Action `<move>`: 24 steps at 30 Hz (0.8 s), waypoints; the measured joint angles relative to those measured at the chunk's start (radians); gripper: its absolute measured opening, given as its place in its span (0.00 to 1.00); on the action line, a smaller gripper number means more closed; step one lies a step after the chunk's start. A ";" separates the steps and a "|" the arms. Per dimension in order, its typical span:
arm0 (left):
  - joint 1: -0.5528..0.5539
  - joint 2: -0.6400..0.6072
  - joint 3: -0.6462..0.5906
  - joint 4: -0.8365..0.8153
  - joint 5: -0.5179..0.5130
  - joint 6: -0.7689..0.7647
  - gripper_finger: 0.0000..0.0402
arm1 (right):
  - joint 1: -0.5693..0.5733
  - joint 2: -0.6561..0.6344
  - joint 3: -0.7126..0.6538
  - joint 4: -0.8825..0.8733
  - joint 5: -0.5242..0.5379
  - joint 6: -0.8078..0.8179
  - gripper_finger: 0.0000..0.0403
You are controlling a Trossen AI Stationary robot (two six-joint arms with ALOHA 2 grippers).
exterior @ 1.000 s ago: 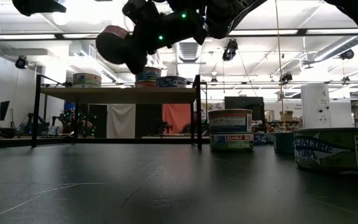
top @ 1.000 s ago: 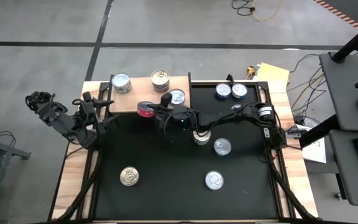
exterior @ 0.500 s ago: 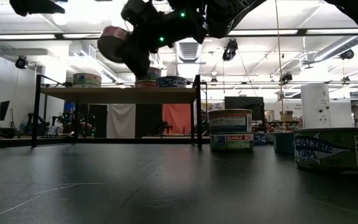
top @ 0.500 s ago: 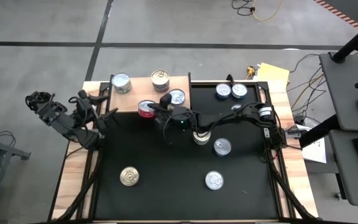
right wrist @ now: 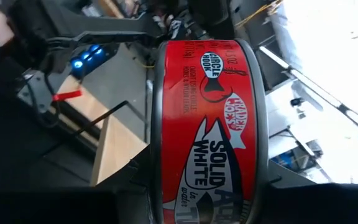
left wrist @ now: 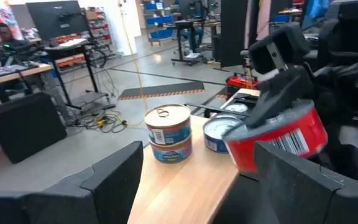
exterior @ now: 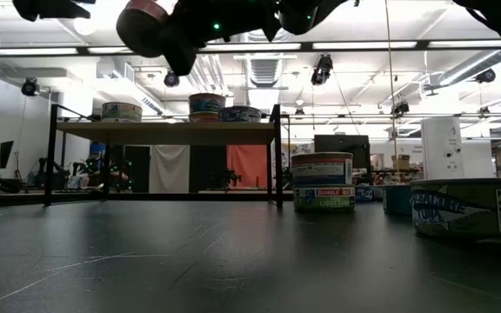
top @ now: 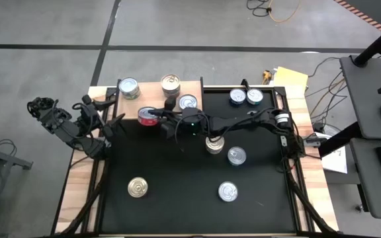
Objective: Stack canned seafood by type on shelf
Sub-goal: Put the red tuna can on the shelf
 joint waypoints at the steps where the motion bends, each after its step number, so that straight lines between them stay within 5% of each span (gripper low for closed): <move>1: 0.000 0.000 0.000 0.000 -0.009 0.000 0.72 | 0.000 0.000 0.005 -0.016 -0.001 0.004 0.31; 18: 0.000 -0.016 0.000 0.000 -0.088 0.026 0.72 | -0.020 0.065 0.042 -0.034 -0.007 0.014 0.31; 24: 0.001 -0.017 0.000 0.000 -0.088 0.026 0.72 | -0.035 0.153 0.101 -0.092 0.140 -0.052 0.31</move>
